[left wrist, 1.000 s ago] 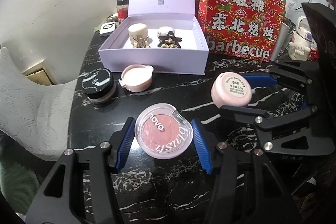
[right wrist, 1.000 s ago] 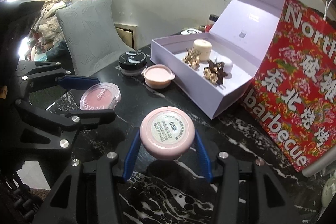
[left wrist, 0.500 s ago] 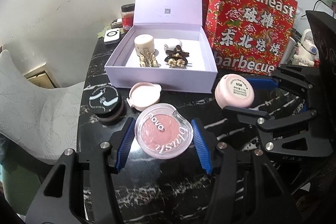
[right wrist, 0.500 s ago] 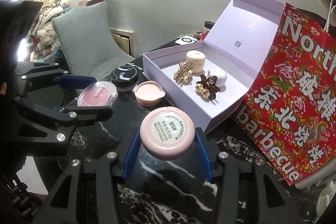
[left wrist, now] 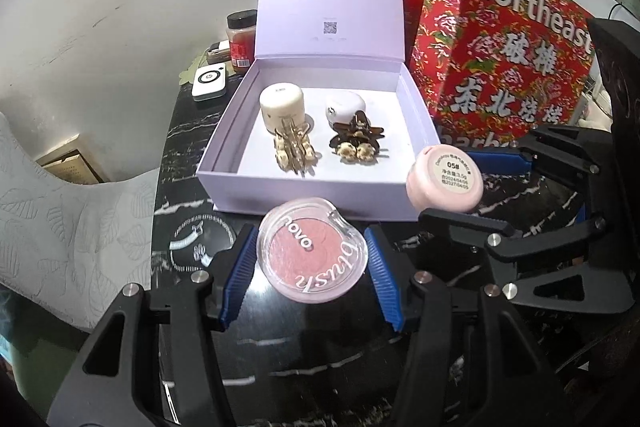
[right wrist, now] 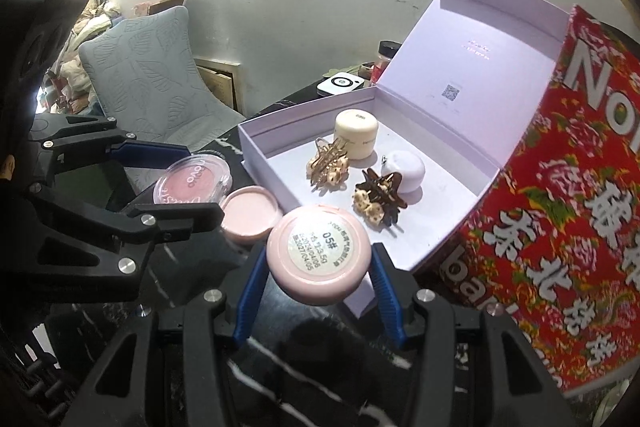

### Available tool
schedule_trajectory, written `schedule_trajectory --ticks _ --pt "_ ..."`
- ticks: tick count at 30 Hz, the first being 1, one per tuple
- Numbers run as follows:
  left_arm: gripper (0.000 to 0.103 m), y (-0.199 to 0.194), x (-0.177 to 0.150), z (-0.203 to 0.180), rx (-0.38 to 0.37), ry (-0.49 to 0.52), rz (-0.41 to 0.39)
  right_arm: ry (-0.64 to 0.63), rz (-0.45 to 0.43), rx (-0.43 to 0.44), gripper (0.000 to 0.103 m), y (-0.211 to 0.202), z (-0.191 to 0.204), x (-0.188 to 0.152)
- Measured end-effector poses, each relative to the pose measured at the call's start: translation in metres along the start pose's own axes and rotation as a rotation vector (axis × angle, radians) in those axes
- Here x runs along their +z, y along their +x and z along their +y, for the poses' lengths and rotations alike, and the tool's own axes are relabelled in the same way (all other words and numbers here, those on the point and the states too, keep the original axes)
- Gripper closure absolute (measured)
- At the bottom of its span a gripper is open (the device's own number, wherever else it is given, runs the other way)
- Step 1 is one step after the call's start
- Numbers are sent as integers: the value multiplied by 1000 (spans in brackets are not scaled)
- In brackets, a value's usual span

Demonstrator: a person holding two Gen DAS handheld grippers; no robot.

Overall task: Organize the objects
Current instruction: 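Carry the blush compact and pink jar with both grippers into the lavender box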

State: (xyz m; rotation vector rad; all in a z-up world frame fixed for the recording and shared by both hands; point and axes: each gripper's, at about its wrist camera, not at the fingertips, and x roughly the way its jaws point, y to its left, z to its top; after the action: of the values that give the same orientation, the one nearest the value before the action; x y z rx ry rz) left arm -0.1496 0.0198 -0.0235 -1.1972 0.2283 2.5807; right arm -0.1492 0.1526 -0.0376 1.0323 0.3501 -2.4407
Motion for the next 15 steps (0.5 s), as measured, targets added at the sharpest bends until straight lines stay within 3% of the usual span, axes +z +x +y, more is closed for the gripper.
schedule_trajectory --ticks 15 --pt "50 46 36 17 -6 1 14 30 9 -32 51 38 -28 30"
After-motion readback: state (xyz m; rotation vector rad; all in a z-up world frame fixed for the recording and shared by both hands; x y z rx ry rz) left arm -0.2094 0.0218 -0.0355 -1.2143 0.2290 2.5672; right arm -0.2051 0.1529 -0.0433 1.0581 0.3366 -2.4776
